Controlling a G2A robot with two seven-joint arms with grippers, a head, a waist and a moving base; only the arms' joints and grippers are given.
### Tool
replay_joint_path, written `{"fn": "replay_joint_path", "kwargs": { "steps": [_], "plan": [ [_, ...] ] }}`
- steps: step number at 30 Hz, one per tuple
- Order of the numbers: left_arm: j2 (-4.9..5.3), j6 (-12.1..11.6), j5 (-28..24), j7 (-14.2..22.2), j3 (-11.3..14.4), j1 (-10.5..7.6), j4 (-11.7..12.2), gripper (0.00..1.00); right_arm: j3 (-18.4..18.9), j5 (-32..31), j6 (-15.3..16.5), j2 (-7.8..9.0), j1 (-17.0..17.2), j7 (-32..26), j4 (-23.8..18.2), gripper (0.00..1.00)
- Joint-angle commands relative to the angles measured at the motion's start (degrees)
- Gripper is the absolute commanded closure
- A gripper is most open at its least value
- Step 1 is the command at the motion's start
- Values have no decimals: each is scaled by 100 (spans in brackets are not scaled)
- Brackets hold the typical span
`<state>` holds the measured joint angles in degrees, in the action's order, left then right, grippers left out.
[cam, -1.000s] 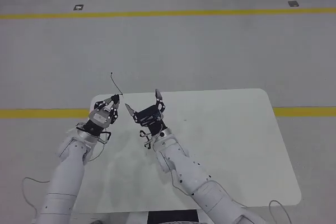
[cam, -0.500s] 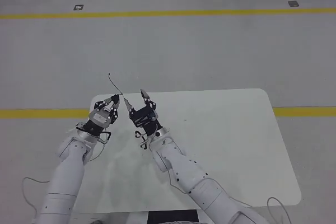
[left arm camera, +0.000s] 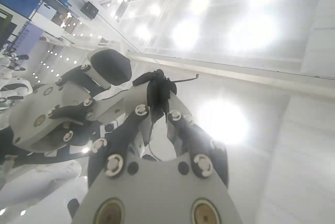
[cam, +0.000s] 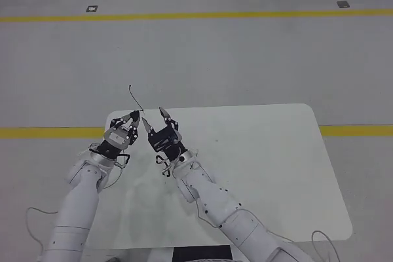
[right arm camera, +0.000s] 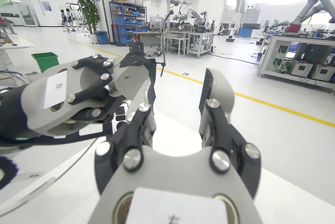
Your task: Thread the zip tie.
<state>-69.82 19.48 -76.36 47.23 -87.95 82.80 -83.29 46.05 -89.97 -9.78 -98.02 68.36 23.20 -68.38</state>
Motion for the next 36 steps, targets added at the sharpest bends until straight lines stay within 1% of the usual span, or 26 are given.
{"fn": "replay_joint_path", "kwargs": {
  "steps": [1,5,6,11,15,17,21,24,26,28,29,31,36],
  "plan": [
    [0,0,0,0,0,0,0,100,3,2,5,-1,-5,-1,-18,63],
    [0,0,0,0,0,0,0,100,-16,2,29,-10,-54,-23,-8,64],
    [0,0,0,0,0,0,0,100,-24,2,32,-13,-68,-29,1,66],
    [0,0,0,0,0,0,0,100,-67,2,32,-37,-139,-45,58,70],
    [0,0,0,0,0,0,0,100,-100,4,28,-62,-189,-54,112,70],
    [0,0,0,0,0,0,0,100,-116,2,-7,-76,-219,-61,152,73],
    [0,0,0,0,0,0,0,100,-148,3,-44,-105,-262,-80,217,73],
    [0,0,0,0,0,0,0,100,-166,2,-67,-125,-283,-82,251,76],
    [0,0,0,0,0,0,0,100,-176,2,-82,-135,-294,-81,271,84],
    [0,0,0,0,0,0,0,100,-184,2,-99,-144,-306,-80,290,88],
    [0,0,0,0,0,0,0,100,-187,2,-105,-147,-309,-79,298,93],
    [0,0,0,0,0,0,0,100,-190,2,-121,-154,-315,-73,311,100],
    [0,0,0,0,0,0,0,100,-206,2,-162,-162,-329,-78,346,100]
  ]
}}
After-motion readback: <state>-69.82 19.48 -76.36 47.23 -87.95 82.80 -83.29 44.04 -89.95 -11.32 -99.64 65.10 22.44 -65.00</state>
